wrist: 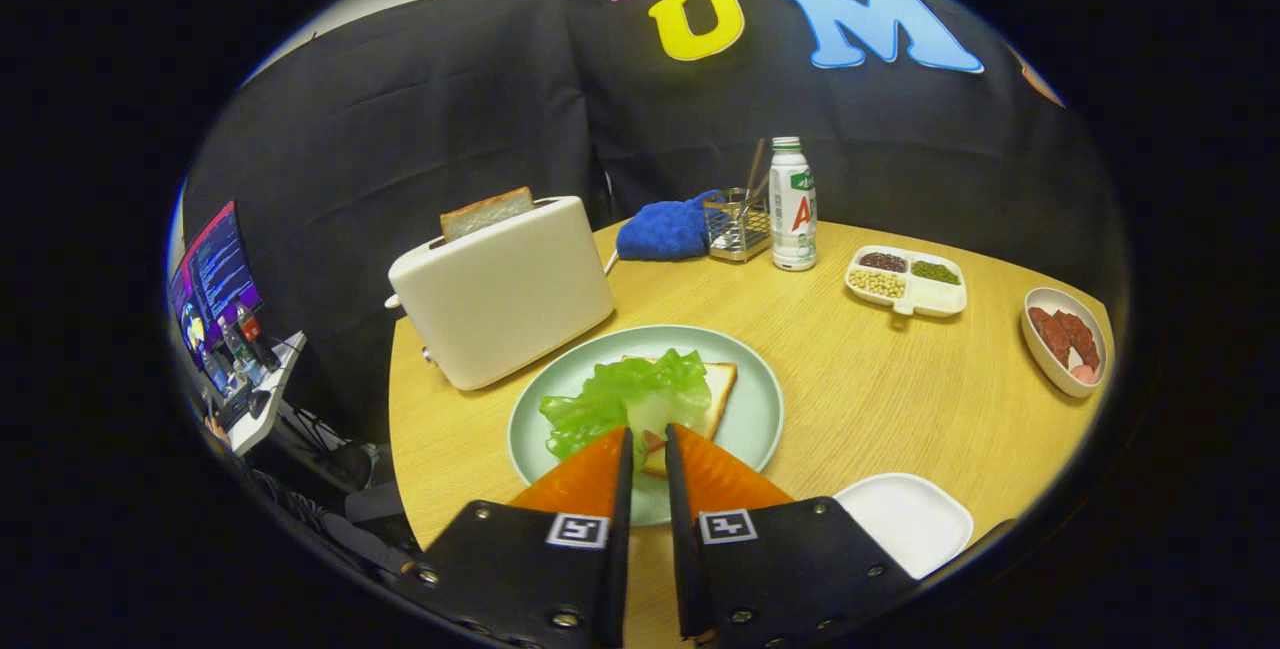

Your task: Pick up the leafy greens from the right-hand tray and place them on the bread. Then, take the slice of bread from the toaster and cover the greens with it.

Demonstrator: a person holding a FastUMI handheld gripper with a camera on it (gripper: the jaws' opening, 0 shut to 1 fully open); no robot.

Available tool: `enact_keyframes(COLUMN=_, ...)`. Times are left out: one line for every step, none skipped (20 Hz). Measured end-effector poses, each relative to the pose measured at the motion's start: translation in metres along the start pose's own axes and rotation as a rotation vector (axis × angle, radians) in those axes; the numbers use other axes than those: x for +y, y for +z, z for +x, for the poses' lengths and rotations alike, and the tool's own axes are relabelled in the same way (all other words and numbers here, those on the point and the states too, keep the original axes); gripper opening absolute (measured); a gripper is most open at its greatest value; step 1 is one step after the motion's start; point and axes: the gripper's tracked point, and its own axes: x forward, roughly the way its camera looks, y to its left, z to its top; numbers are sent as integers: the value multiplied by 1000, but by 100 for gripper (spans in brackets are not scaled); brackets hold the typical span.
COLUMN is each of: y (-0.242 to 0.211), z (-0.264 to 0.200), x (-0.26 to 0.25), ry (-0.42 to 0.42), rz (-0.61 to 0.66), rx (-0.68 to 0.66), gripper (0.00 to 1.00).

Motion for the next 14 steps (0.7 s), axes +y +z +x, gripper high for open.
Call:
enact_keyframes(y=3, z=-2, x=-3, ry=-23, rz=-17, rx=-12, gripper=27)
enact_keyframes(y=8, z=-3, x=-10, ry=-57, rz=-32, rx=-30, gripper=38)
enact_keyframes(y=12, z=-4, x=-11, ry=-66, rz=-42, rx=-42, gripper=44)
enact_keyframes(y=15, z=-6, x=-14, ry=-89, rz=-46, rx=-56, gripper=60)
enact_keyframes(y=18, z=-9, x=-15, ry=-109, rz=-47, rx=-72, gripper=62)
enact_keyframes(y=24, z=-12, x=-16, ry=-145, rz=-46, rx=-90, gripper=62)
enact_keyframes(y=27, z=-16, x=-23, ry=-221, rz=-39, rx=-101, gripper=62)
enact_keyframes(y=31, z=-23, x=-32, ry=-320, rz=-33, rx=-109, gripper=62)
enact_keyframes(y=34, z=-28, x=-35, ry=-393, rz=-41, rx=-125, gripper=61)
enact_keyframes(y=40, z=-31, x=-26, ry=-420, rz=-66, rx=-154, gripper=61)
enact_keyframes(y=46, z=-30, x=-12, ry=-428, rz=-75, rx=-187, gripper=61)
enact_keyframes(y=49, z=-33, x=-3, ry=-436, rz=-75, rx=-219, gripper=62)
enact_keyframes(y=51, z=-33, x=8, ry=-430, rz=-74, rx=-229, gripper=62)
enact_keyframes(y=51, z=-31, x=19, ry=-421, rz=-67, rx=-227, gripper=64)
